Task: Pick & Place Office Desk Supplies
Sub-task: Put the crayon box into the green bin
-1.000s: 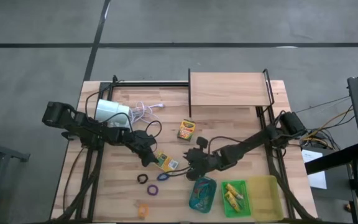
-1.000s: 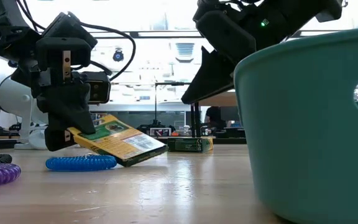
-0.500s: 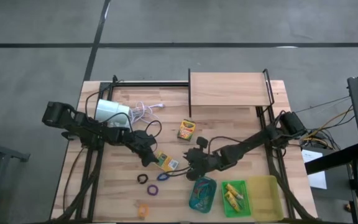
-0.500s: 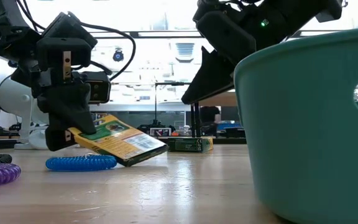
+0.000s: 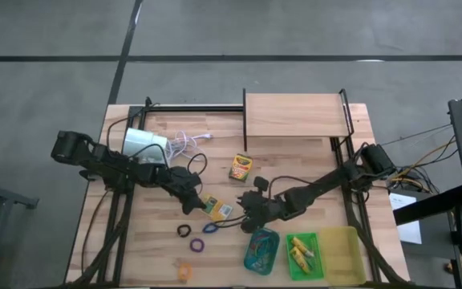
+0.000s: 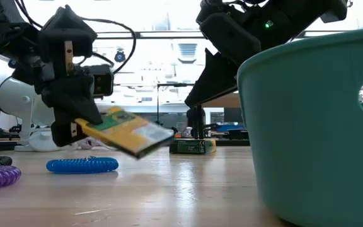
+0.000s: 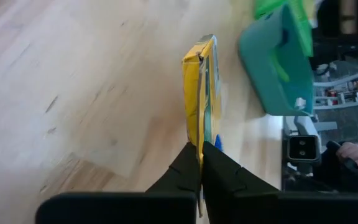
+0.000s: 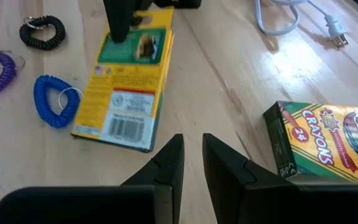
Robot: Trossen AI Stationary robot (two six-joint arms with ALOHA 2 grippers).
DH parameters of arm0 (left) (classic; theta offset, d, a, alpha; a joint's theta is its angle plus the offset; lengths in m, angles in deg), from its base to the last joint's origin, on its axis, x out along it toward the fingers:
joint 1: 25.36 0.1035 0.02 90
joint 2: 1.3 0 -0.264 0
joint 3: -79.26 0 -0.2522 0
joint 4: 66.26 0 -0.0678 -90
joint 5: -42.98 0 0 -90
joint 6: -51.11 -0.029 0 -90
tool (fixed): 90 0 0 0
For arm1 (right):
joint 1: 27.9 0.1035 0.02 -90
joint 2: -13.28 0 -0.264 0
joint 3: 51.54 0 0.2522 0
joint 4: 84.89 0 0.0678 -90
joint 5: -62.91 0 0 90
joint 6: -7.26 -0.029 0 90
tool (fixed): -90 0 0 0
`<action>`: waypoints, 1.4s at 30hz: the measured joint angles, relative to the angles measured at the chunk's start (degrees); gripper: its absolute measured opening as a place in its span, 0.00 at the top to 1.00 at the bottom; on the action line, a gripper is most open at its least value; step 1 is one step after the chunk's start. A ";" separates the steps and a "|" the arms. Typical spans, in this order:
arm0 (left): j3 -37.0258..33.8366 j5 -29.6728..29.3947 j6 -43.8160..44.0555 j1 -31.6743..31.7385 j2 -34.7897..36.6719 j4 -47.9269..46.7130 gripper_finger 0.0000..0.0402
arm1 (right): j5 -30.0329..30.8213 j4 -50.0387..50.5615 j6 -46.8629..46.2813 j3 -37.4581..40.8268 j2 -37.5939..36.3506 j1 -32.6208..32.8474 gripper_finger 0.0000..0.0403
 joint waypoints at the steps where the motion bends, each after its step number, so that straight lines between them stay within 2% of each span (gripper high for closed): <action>1: 0.00 0.00 -0.51 0.00 0.66 0.00 0.98 | 0.02 0.04 0.00 0.12 0.00 -0.02 0.87; 4: 0.00 0.01 -1.80 0.00 2.81 0.03 0.98 | 0.33 0.15 -0.01 0.31 0.00 -0.02 0.87; 8: 0.00 0.02 -4.64 0.00 5.80 0.09 0.98 | 4.40 0.17 -0.15 0.48 0.00 -0.02 0.87; 13: 0.00 -0.29 -15.61 -0.02 9.62 0.05 0.98 | 6.01 0.20 -0.04 0.48 0.00 -0.17 0.87; 18: 0.00 -6.39 -27.64 -0.04 12.02 0.11 0.98 | 7.82 0.18 -0.81 0.50 0.00 -0.17 0.87; 23: 0.00 -13.25 -29.89 -0.02 11.93 -0.01 0.98 | 12.37 0.18 -1.15 1.32 -1.76 -0.15 0.87; 29: 0.00 -15.94 -32.21 -0.02 11.92 0.07 0.98 | 12.38 -0.31 -0.36 6.13 -7.88 -0.02 0.87; 33: 0.00 -19.78 -32.21 -0.02 11.92 0.52 0.98 | 12.48 -1.28 -0.99 10.62 -13.99 0.51 0.87; 37: 0.00 -22.43 -32.41 -0.02 11.92 2.80 0.98 | 12.49 -7.67 0.06 17.19 -20.12 1.11 0.87; 42: 0.00 -22.50 -33.91 0.00 11.88 4.46 0.98 | 12.49 -18.77 3.70 26.90 -28.21 2.44 0.87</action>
